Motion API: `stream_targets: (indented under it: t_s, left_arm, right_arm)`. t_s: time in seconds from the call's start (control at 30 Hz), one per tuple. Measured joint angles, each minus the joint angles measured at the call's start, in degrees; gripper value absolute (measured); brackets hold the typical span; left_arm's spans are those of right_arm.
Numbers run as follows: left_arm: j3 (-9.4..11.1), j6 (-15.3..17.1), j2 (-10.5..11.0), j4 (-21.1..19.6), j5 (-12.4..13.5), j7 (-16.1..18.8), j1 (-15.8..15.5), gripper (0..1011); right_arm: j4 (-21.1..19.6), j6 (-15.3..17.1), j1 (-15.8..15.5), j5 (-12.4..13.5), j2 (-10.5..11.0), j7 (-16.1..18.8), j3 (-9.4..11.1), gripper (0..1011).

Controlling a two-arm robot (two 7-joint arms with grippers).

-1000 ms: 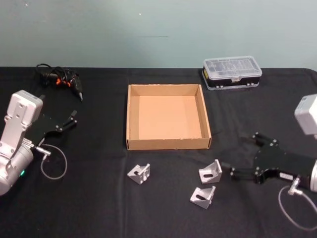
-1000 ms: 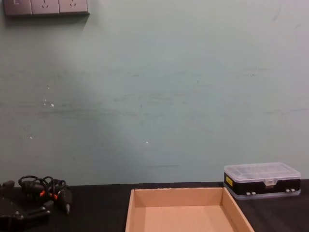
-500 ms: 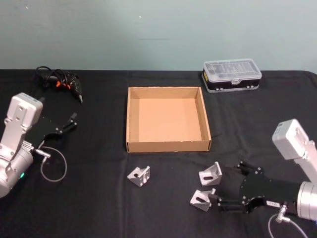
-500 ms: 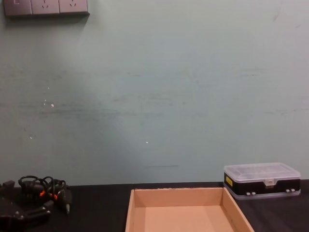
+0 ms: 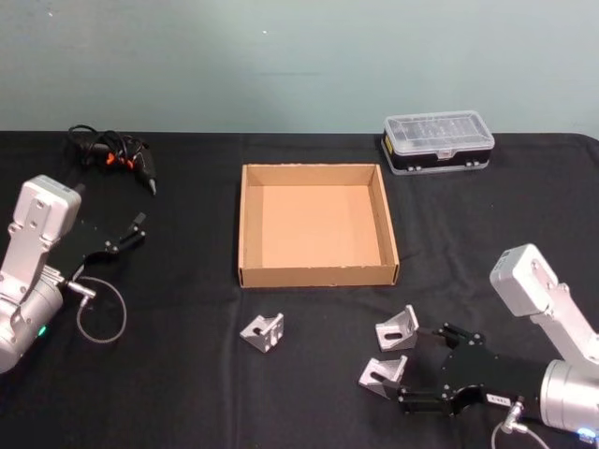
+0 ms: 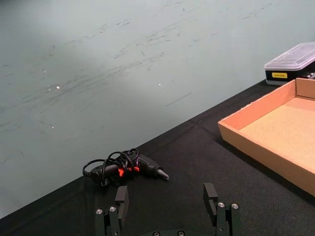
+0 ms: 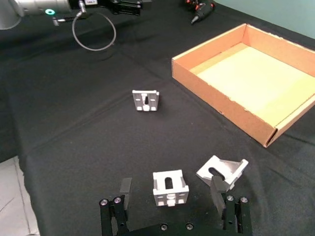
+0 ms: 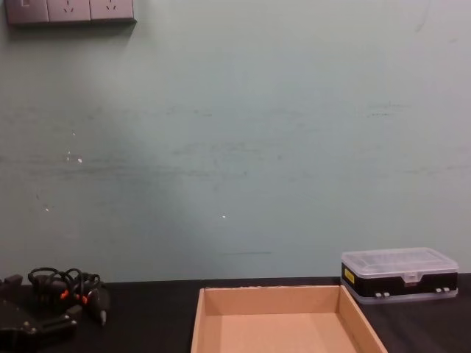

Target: Use one hand to pick up the angle iron from the table and place it into the box.

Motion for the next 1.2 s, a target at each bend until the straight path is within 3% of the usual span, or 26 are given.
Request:
stream_targets:
  t_s: [0.53,1.2]
  left_arm:
    - [0.00,0.00,0.00,0.00,0.00,0.00,0.00,1000]
    - [0.00,0.00,0.00,0.00,0.00,0.00,0.00,1000]
  right_arm:
    - [1.88,0.83,0.46,-1.67,-2.69,-0.87,-1.52,1004]
    - [3.77,0.29,1.30,-3.30,-4.40,-0.15,-2.62,1004]
